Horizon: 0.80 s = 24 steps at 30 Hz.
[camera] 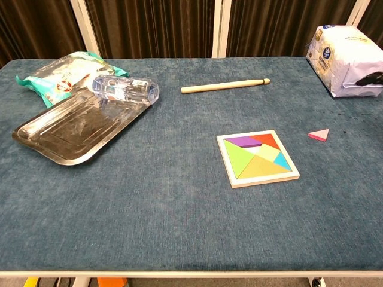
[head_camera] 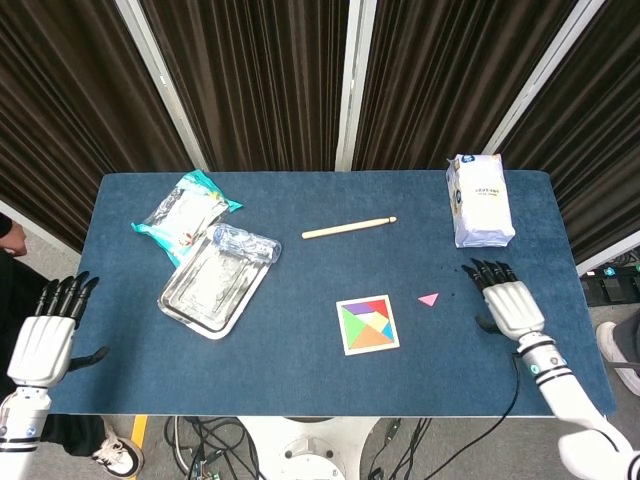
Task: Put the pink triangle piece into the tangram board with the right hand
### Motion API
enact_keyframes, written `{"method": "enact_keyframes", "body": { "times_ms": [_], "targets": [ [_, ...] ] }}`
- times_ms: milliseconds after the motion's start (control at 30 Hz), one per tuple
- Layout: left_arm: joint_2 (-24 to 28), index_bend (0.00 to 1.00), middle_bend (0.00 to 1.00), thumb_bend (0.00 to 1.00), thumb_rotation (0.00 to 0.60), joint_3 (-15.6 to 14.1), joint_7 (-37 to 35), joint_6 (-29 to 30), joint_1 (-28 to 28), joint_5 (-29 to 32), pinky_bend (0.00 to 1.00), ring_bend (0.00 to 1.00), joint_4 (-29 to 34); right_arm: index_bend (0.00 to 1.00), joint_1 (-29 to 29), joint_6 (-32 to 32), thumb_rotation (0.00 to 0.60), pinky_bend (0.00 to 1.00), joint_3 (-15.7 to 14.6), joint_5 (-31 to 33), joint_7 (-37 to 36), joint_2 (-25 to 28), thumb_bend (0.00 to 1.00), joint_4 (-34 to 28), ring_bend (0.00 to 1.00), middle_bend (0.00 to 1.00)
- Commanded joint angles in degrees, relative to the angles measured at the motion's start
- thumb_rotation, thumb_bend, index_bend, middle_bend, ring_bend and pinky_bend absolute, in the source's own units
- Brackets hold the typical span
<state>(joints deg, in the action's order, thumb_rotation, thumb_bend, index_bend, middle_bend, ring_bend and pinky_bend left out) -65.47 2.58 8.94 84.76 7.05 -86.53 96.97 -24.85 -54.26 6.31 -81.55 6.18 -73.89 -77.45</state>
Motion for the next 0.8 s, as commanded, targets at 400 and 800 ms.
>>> {"method": "enact_keyframes", "body": {
  "times_ms": [400, 800],
  "targets": [
    [-0.6, 0.04, 0.0, 0.0, 0.6, -0.2, -0.5, -0.7, 0.0, 0.6, 0.0, 0.0, -1.1, 0.0, -4.5, 2.3, 0.6, 0.0, -1.5, -1.5, 0.0, -5.7, 0.21, 5.3, 0.0, 0.0],
    [-0.6, 0.04, 0.0, 0.0, 0.6, -0.3, -1.0, -0.7, 0.0, 0.5, 0.0, 0.0, -1.6, 0.15, -7.0, 3.6, 0.6, 0.0, -1.0, 0.3, 0.7, -8.5, 0.22, 7.5, 0.0, 0.0]
  ]
}}
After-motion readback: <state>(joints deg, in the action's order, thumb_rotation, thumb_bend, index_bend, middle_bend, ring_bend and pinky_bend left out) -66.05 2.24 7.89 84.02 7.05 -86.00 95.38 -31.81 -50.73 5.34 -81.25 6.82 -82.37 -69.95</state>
